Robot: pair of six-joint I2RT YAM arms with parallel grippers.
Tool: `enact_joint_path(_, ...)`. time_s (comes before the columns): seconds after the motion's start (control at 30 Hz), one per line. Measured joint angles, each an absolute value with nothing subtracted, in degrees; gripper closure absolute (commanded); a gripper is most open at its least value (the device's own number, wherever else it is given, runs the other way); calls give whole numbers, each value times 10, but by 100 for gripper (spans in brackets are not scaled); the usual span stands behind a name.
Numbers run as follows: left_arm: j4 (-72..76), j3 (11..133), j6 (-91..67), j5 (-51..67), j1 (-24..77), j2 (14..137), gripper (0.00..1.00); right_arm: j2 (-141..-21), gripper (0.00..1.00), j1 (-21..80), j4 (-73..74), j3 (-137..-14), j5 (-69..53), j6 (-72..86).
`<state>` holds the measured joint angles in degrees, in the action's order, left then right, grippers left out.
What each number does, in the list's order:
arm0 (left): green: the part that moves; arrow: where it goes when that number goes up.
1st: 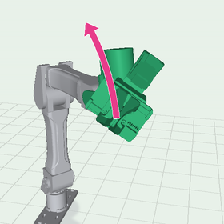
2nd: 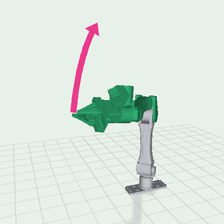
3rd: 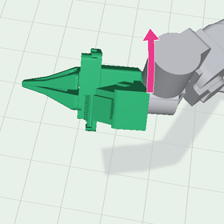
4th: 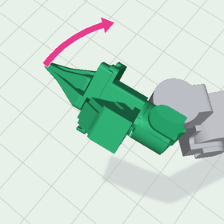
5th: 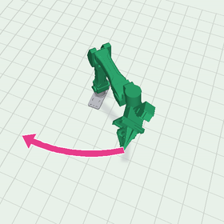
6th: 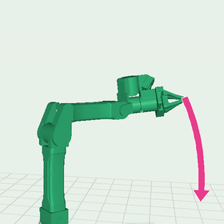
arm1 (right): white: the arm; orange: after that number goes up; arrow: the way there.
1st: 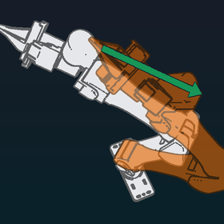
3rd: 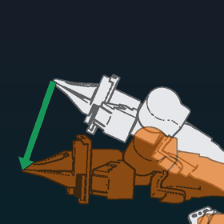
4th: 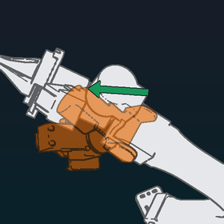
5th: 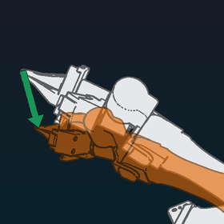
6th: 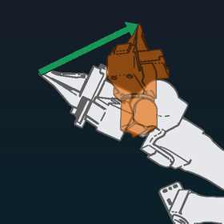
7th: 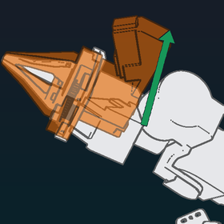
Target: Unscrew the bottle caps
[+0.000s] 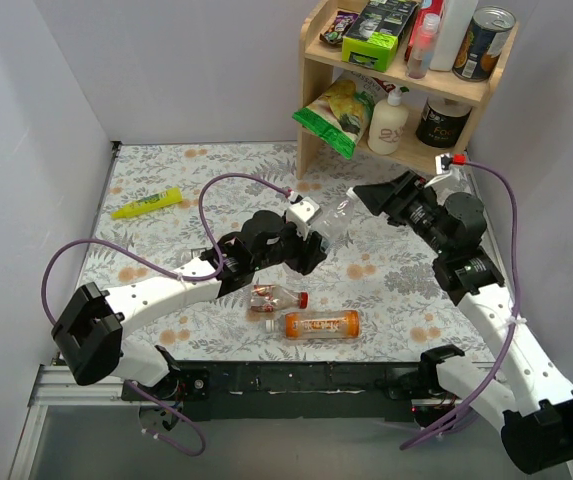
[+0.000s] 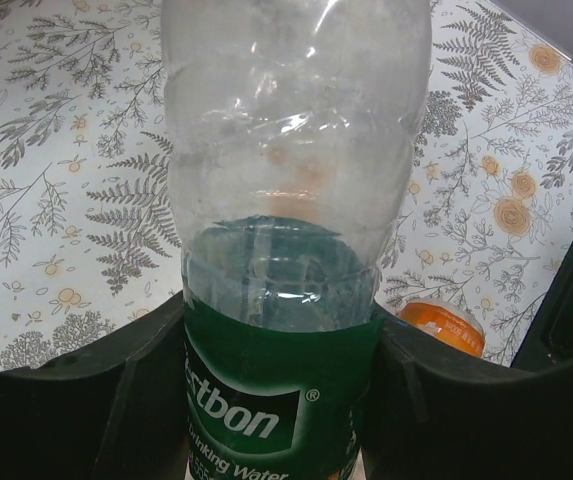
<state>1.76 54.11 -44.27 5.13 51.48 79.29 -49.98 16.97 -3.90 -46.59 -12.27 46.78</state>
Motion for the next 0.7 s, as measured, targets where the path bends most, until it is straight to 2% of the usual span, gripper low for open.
enact_joint_path(0.23,10,541,-456,52,515,793,49,-545,23,230,-101,-479,-88,474)
enact_joint_path(0.7,15,541,-463,53,514,792,49,-552,24,241,-73,-479,-29,463)
